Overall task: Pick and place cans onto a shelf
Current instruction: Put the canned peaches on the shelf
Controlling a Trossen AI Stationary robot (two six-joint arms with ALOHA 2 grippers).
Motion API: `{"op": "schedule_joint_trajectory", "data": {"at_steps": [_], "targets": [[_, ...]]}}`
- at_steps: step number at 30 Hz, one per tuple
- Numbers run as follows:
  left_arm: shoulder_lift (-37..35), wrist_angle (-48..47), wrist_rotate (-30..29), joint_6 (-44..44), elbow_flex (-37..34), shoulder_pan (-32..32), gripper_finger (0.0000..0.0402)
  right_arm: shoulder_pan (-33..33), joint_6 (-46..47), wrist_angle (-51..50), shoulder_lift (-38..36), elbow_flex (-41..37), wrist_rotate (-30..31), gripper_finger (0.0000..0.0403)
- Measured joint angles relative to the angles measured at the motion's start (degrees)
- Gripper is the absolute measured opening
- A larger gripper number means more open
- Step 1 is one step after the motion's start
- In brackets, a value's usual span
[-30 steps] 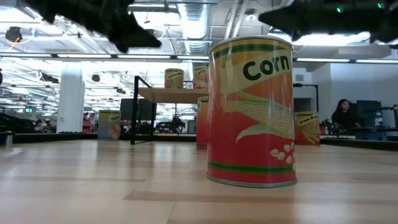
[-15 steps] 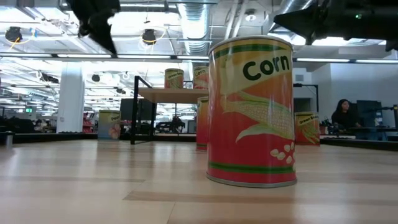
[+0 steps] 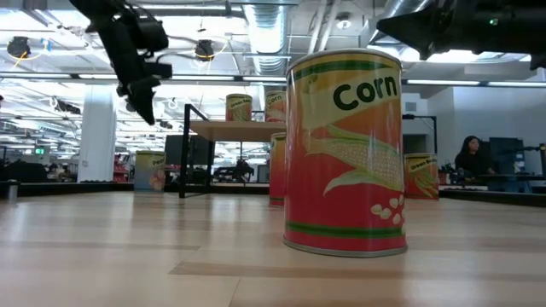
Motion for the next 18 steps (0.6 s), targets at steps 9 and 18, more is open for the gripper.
{"op": "schedule_joint_trajectory", "data": {"at_steps": [9,18], "targets": [[11.29,1.66,-3.55,1.20,-0.02,1.03,0.0070,0.00,0.02,-0.01,0.02,0.00,0.00,0.0009],[15.36,6.00,-5.65,2.12,0.07,0.99,0.0143,-0.04,0.22,-1.54,0.02,0.00,0.07,0.0009]]}}
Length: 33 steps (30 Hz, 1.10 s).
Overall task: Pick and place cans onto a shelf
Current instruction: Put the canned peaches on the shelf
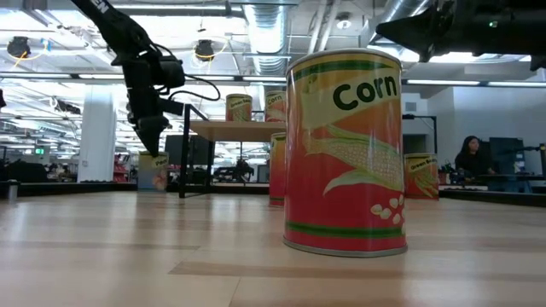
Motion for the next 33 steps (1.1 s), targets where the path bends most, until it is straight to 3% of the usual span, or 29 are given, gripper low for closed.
{"op": "schedule_joint_trajectory", "data": {"at_steps": [5,14,23,33], "targets": [[0.04,0.62,0.12,0.61,0.00,0.05,0.0124,0.00,0.00,-0.19,0.00,0.00,0.01,0.0010],[-0.02,0.82,1.21,3.58,0.00,0.28,0.0008,0.00,0.00,-0.27,0.00,0.02,0.07,0.0010],[-1.74,-4.47,0.66,4.98,1.31,0.12,0.0000,0.00,-0.02,-0.29,0.00,0.02,0.11,0.0010],[-14.65,-21.13,1.53,3.02,6.97,-1.52,0.0000,0.00,0.00,-0.29,0.00,0.02,0.13,0.0010]]}}
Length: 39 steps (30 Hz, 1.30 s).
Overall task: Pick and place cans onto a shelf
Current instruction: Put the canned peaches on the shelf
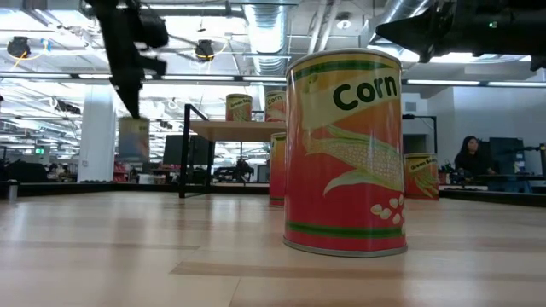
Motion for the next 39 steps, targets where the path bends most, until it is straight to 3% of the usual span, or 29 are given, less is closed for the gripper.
{"op": "schedule_joint_trajectory", "data": {"at_steps": [5,12,17,21,25,31,39], "targets": [[-8.99,-8.00,3.21,-4.40,0.66,-5.94,0.0000,0.00,0.00,0.02,0.00,0.00,0.00,0.0010],[-18.57,-11.25,13.43,-14.82,0.66,-22.65,0.0000,0.00,0.13,0.02,0.00,0.00,0.00,0.0010],[-18.95,-4.66,8.87,-23.42,0.66,-38.06,0.0000,0.00,0.44,0.04,0.00,0.00,0.00,0.0010],[-15.23,5.36,8.07,-24.77,0.69,-47.28,0.0000,0.00,0.46,0.07,0.00,0.00,0.00,0.0010],[-8.30,9.48,7.69,-23.38,4.41,-51.49,0.0000,0.02,0.59,0.05,0.02,0.02,0.00,0.0010],[6.18,9.81,1.44,-15.42,17.40,-50.61,0.0000,0.02,0.57,-0.13,0.07,0.02,0.00,0.0010],[27.04,5.47,2.89,-3.74,41.61,-45.27,0.0000,0.02,0.52,-0.57,0.07,0.02,0.00,0.0010]]}}
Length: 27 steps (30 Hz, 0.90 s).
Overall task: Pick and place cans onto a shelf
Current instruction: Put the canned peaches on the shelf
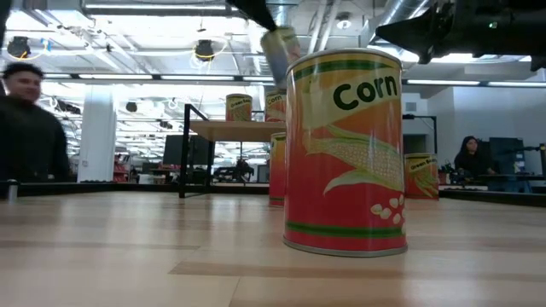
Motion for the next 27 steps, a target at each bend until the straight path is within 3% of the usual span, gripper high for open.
{"op": "schedule_joint_trajectory", "data": {"at_steps": [5,10,15,27], "targets": [[9.39,-1.48,-1.54,3.26,11.05,2.97,0.0000,0.00,0.10,-1.08,0.00,0.00,-0.02,0.0010],[16.03,-2.59,-2.47,3.84,17.06,5.63,0.0000,0.00,1.02,-2.73,0.02,0.02,0.00,0.0010],[19.50,-3.24,-3.47,5.73,18.07,7.01,0.0000,0.00,1.89,-3.63,0.02,0.02,0.00,0.0010],[20.49,-0.55,-4.03,5.43,18.14,7.56,0.0010,0.00,2.57,-4.63,0.02,0.02,0.00,0.0010]]}}
